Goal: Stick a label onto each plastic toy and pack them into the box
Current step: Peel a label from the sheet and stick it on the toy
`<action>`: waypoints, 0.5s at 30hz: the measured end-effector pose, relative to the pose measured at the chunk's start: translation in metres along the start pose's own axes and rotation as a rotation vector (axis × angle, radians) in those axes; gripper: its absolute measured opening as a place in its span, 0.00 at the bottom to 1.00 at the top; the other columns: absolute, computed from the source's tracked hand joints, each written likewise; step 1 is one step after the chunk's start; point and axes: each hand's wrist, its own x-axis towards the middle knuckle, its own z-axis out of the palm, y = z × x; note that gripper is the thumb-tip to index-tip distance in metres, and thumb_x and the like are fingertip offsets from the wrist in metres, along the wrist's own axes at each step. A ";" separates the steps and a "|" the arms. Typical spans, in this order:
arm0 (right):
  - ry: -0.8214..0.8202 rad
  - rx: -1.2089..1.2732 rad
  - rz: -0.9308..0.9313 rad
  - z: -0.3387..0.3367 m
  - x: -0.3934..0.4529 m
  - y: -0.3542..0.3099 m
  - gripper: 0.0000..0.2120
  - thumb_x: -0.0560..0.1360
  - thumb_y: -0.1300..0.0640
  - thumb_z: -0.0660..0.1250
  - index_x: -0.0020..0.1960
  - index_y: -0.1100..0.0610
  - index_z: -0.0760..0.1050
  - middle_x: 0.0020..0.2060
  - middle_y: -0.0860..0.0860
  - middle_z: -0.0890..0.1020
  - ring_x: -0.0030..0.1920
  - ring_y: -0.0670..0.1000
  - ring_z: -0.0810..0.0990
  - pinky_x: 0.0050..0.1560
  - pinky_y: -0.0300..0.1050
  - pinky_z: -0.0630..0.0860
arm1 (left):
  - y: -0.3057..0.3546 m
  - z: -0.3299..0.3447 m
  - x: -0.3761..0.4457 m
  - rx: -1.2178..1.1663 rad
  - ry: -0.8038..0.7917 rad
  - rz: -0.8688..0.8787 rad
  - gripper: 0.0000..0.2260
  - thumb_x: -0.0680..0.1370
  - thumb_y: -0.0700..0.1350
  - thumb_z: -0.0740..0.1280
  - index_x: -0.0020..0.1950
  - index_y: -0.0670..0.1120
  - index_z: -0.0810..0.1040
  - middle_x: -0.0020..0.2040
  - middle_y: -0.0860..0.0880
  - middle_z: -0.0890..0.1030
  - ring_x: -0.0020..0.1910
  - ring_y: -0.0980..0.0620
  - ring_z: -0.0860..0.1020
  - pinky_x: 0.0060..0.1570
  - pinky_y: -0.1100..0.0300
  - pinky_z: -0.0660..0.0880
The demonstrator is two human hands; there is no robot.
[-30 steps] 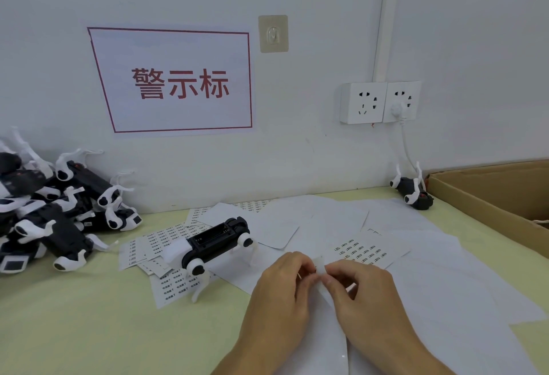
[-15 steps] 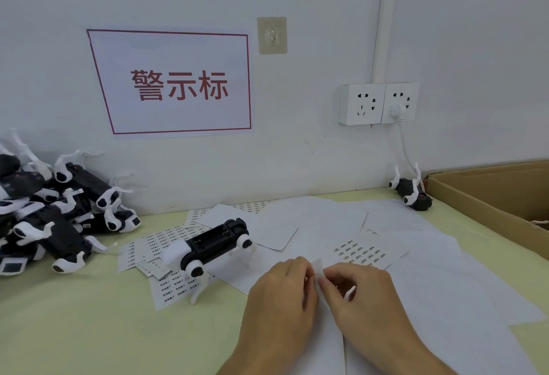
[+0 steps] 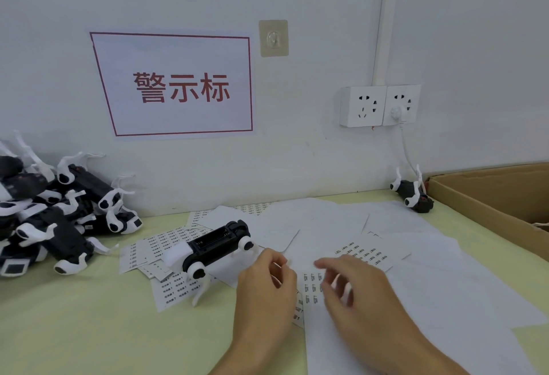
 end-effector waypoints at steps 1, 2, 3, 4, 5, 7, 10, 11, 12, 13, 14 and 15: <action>-0.068 0.003 -0.065 0.003 -0.001 -0.004 0.14 0.74 0.55 0.66 0.58 0.44 0.78 0.43 0.39 0.78 0.44 0.45 0.78 0.42 0.31 0.70 | 0.000 0.000 0.000 0.000 -0.006 0.006 0.09 0.78 0.41 0.66 0.40 0.52 0.76 0.30 0.58 0.78 0.26 0.60 0.72 0.29 0.69 0.68; -0.121 -0.005 -0.119 0.006 -0.002 -0.006 0.15 0.73 0.54 0.64 0.58 0.44 0.78 0.43 0.40 0.78 0.44 0.45 0.77 0.41 0.31 0.69 | -0.001 0.000 0.001 -0.002 -0.012 0.010 0.09 0.78 0.41 0.66 0.40 0.52 0.76 0.31 0.58 0.79 0.26 0.60 0.72 0.29 0.69 0.69; -0.161 -0.011 -0.162 0.009 -0.003 -0.008 0.15 0.72 0.53 0.63 0.58 0.44 0.78 0.43 0.42 0.77 0.44 0.44 0.77 0.42 0.31 0.70 | -0.001 0.000 0.001 -0.006 -0.018 0.014 0.09 0.78 0.41 0.66 0.39 0.52 0.76 0.31 0.57 0.79 0.27 0.61 0.73 0.30 0.70 0.69; -0.187 -0.021 -0.187 0.011 -0.002 -0.009 0.16 0.72 0.53 0.62 0.58 0.44 0.77 0.43 0.43 0.77 0.44 0.44 0.76 0.43 0.34 0.71 | 0.000 0.000 0.001 -0.012 -0.024 0.017 0.09 0.78 0.41 0.67 0.39 0.51 0.77 0.31 0.57 0.80 0.27 0.61 0.74 0.30 0.70 0.69; -0.196 -0.020 -0.203 0.012 -0.002 -0.008 0.17 0.72 0.54 0.62 0.59 0.43 0.76 0.44 0.43 0.76 0.45 0.44 0.76 0.45 0.36 0.72 | 0.001 0.000 0.000 -0.022 -0.026 0.019 0.09 0.78 0.41 0.67 0.38 0.51 0.77 0.31 0.56 0.79 0.28 0.60 0.74 0.30 0.70 0.69; -0.177 -0.028 -0.210 0.014 -0.002 -0.006 0.20 0.73 0.53 0.62 0.64 0.43 0.73 0.47 0.41 0.75 0.46 0.43 0.75 0.46 0.36 0.72 | 0.001 0.000 0.000 -0.046 -0.007 0.020 0.10 0.78 0.41 0.67 0.37 0.50 0.76 0.30 0.56 0.79 0.28 0.60 0.74 0.31 0.70 0.70; -0.116 -0.018 -0.192 0.013 -0.002 -0.001 0.24 0.75 0.53 0.64 0.71 0.44 0.69 0.49 0.37 0.75 0.49 0.43 0.75 0.43 0.29 0.68 | 0.000 0.000 0.002 -0.062 0.033 0.021 0.10 0.77 0.41 0.68 0.36 0.50 0.76 0.31 0.55 0.79 0.29 0.60 0.74 0.32 0.69 0.71; -0.121 -0.002 -0.188 0.013 -0.002 -0.001 0.25 0.75 0.54 0.65 0.72 0.45 0.69 0.49 0.37 0.75 0.49 0.43 0.75 0.43 0.29 0.68 | 0.000 0.000 0.002 -0.067 0.031 0.023 0.10 0.77 0.41 0.69 0.36 0.49 0.76 0.32 0.55 0.79 0.29 0.60 0.74 0.33 0.69 0.71; -0.133 0.017 -0.185 0.013 -0.002 -0.001 0.26 0.74 0.54 0.66 0.72 0.45 0.69 0.49 0.37 0.75 0.49 0.44 0.75 0.43 0.29 0.69 | 0.000 0.000 0.002 -0.071 0.024 0.027 0.10 0.77 0.41 0.69 0.36 0.49 0.77 0.32 0.55 0.80 0.30 0.60 0.75 0.33 0.69 0.71; -0.147 0.035 -0.193 0.014 -0.002 -0.001 0.28 0.73 0.54 0.66 0.72 0.44 0.69 0.49 0.37 0.75 0.50 0.43 0.75 0.43 0.29 0.69 | 0.001 0.000 0.002 -0.075 0.017 0.032 0.10 0.77 0.40 0.70 0.37 0.49 0.77 0.32 0.56 0.80 0.31 0.60 0.76 0.34 0.70 0.71; -0.161 0.049 -0.201 0.015 -0.002 -0.002 0.29 0.73 0.53 0.66 0.73 0.42 0.67 0.49 0.37 0.75 0.51 0.42 0.75 0.44 0.28 0.69 | 0.001 -0.001 0.002 -0.081 0.013 0.033 0.10 0.77 0.40 0.70 0.37 0.49 0.78 0.32 0.55 0.81 0.31 0.59 0.77 0.34 0.69 0.71; -0.171 0.061 -0.205 0.016 -0.002 -0.002 0.31 0.72 0.53 0.66 0.74 0.41 0.65 0.50 0.36 0.74 0.53 0.41 0.74 0.45 0.28 0.69 | 0.001 -0.001 0.001 -0.092 0.014 0.031 0.10 0.77 0.39 0.69 0.37 0.48 0.79 0.33 0.54 0.82 0.31 0.58 0.78 0.33 0.68 0.72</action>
